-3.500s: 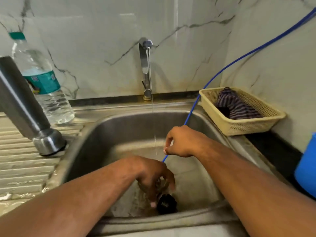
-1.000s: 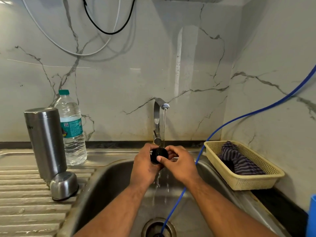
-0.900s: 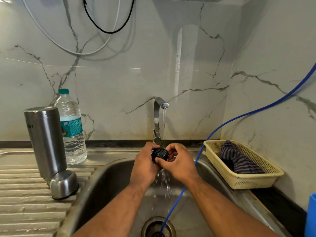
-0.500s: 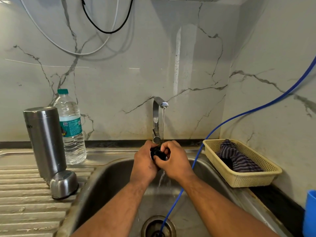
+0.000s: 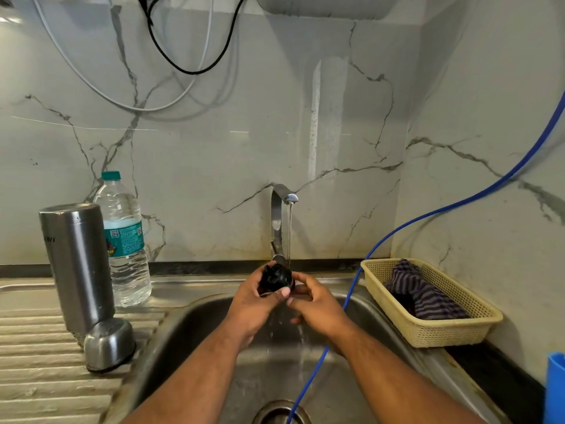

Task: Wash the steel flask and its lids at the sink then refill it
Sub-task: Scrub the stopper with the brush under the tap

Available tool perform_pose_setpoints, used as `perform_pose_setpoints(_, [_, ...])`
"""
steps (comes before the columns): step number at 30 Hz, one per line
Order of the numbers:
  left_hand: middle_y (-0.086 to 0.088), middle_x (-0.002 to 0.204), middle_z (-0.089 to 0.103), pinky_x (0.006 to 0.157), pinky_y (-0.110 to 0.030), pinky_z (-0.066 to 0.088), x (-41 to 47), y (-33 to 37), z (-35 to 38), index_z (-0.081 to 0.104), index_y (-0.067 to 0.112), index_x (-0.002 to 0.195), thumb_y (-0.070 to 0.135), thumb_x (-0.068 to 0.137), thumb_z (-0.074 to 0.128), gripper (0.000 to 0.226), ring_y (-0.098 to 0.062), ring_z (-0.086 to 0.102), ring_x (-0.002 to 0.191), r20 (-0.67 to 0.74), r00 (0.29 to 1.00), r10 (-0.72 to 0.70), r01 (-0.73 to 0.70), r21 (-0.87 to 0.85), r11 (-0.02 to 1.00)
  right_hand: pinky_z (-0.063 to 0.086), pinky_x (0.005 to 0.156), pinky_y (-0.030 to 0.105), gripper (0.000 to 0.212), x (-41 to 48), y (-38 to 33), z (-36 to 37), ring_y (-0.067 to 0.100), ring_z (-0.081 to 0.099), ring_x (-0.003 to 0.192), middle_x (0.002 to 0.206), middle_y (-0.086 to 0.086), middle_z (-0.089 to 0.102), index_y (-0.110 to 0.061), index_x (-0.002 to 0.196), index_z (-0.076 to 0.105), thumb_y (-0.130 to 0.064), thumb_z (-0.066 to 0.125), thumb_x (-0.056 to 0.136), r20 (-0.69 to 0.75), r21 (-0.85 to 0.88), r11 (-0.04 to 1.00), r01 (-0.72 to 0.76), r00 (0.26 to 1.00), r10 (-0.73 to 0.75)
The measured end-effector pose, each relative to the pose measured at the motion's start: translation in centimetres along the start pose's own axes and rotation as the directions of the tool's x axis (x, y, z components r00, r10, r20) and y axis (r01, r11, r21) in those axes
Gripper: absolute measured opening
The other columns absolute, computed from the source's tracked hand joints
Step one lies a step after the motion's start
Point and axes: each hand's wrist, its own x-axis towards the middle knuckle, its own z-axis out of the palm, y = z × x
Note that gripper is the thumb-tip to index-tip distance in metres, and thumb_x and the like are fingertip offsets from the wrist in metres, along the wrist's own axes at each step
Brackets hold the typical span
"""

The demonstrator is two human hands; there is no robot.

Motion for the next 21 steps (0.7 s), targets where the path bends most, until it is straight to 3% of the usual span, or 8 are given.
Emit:
perform_pose_setpoints(2, [0.008,0.128,0.068,0.082,-0.012,0.053,0.2,0.0,0.3,0.053,0.032,0.142,0.003,0.091,0.072,0.061,0.000,0.060,0.116,0.016,1.000,-0.018,0.018,-0.008,1.000,0.064,0.082,0.034,0.052,-0.1,0.1,0.1,0.013,0.070,0.104,0.120,-0.012,0.067,-0.041,0.134,0.049,-0.012,0.070,0.095,-0.014,0.021,1.000,0.014,1.000,-0.014])
perform_pose_setpoints(5, [0.003,0.137,0.064,0.102,-0.027,0.051,0.6,-0.2,0.4,0.045,0.028,0.151,-0.003,0.093,0.067,0.069,-0.009,0.058,0.127,0.047,0.998,-0.047,0.048,-0.030,0.998,0.063,0.085,0.035,0.054,0.0,0.4,0.2,0.011,0.072,0.100,0.117,-0.012,0.070,-0.038,0.137,0.052,-0.013,0.072,0.094,-0.084,-0.034,0.999,0.035,0.996,-0.038])
perform_pose_setpoints(8, [-0.001,0.143,0.059,0.111,-0.032,0.046,0.7,-0.1,0.5,0.039,0.025,0.155,-0.002,0.093,0.068,0.074,-0.013,0.054,0.133,0.074,0.996,-0.052,0.054,-0.025,0.998,0.062,0.088,0.033,0.052,0.2,0.7,0.2,0.007,0.070,0.103,0.122,-0.011,0.069,-0.036,0.138,0.054,-0.016,0.073,0.094,-0.140,-0.064,0.997,0.038,0.989,-0.046])
perform_pose_setpoints(15, [0.008,0.139,0.061,0.113,-0.039,0.046,0.5,0.4,1.0,0.049,0.029,0.149,0.000,0.091,0.071,0.069,-0.009,0.054,0.132,0.046,0.998,0.040,-0.043,0.053,0.998,0.063,0.086,0.037,0.054,0.4,1.0,0.2,0.013,0.073,0.096,0.116,-0.008,0.073,-0.031,0.142,0.053,-0.020,0.073,0.094,-0.170,-0.064,0.998,-0.003,0.985,-0.008])
perform_pose_setpoints(21, [0.011,0.137,0.063,0.115,-0.038,0.043,0.7,0.3,1.3,0.049,0.031,0.149,0.013,0.094,0.071,0.063,-0.007,0.054,0.131,0.011,0.998,0.067,-0.068,0.121,0.990,0.063,0.070,0.030,0.050,0.4,0.7,0.2,0.016,0.076,0.078,0.098,-0.003,0.076,-0.028,0.143,0.052,-0.025,0.071,0.096,-0.183,-0.044,0.999,-0.029,0.983,0.021])
